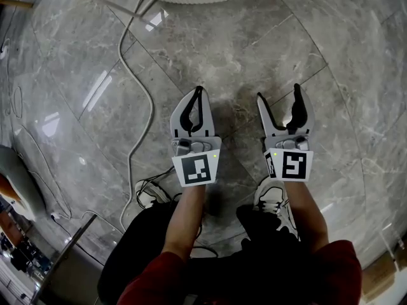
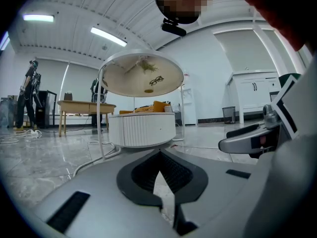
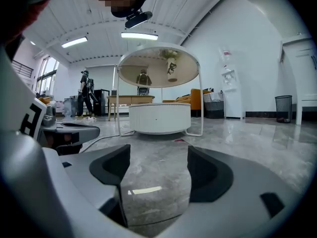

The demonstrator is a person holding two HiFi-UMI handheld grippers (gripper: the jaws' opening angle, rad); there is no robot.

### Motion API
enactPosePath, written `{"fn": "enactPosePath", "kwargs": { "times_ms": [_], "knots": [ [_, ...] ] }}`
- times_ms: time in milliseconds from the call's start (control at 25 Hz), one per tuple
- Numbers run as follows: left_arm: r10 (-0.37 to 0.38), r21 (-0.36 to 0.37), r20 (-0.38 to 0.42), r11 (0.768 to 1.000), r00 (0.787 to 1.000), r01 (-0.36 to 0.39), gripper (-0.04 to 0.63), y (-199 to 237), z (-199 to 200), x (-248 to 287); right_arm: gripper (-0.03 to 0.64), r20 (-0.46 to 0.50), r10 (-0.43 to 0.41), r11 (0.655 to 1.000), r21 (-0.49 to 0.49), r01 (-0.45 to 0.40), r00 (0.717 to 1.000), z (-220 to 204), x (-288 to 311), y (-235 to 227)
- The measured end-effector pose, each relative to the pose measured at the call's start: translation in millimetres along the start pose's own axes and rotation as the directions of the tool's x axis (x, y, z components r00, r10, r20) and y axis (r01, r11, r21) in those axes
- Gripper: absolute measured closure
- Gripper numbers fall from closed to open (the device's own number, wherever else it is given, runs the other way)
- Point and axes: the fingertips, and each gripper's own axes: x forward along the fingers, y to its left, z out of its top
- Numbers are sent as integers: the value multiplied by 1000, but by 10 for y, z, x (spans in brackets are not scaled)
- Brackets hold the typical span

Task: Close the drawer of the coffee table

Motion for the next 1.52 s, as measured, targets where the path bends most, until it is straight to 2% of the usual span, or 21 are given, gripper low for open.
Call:
{"fn": "enactPosePath", "kwargs": {
  "times_ms": [240,400,560,600,680,760,840,920,1040,1200,1360,1520],
  "knots": [
    [2,5,-2,1000,1000,-2,583,24,11,-15,275,10,-34,999,9,34,999,9,-65,-114],
    [-22,24,52,999,998,21,583,17,126,-7,276,17,-49,999,9,49,999,24,-54,-146],
    [-51,36,86,998,995,48,583,41,189,5,278,51,-51,997,-50,54,997,96,-53,-99],
    [-57,39,103,998,993,53,583,57,217,0,307,57,-50,997,-48,53,997,107,-55,-87],
    [-70,52,146,997,987,63,583,101,314,-6,464,68,-53,998,-28,55,996,136,-57,-80],
    [-84,69,181,995,980,72,583,157,437,-4,562,73,-52,998,-31,54,996,190,-34,-64],
    [-96,79,194,993,976,82,583,227,569,-16,591,77,-36,996,-74,42,996,305,3,0],
    [-140,72,169,989,976,129,583,281,679,-50,594,95,-29,995,-98,38,995,503,3,74],
    [-246,55,109,969,963,241,583,371,870,-138,595,113,-58,995,-72,66,992,923,-61,150],
    [-306,118,101,949,947,294,583,481,1422,-389,595,105,-74,996,-49,79,992,1532,-269,327],
    [-263,78,75,963,962,257,583,685,2113,-784,594,59,-68,996,-56,71,996,2168,-603,534],
    [-184,39,45,983,982,182,583,971,3086,-1190,594,31,-48,996,-77,51,998,3097,-971,596]
  ]
}}
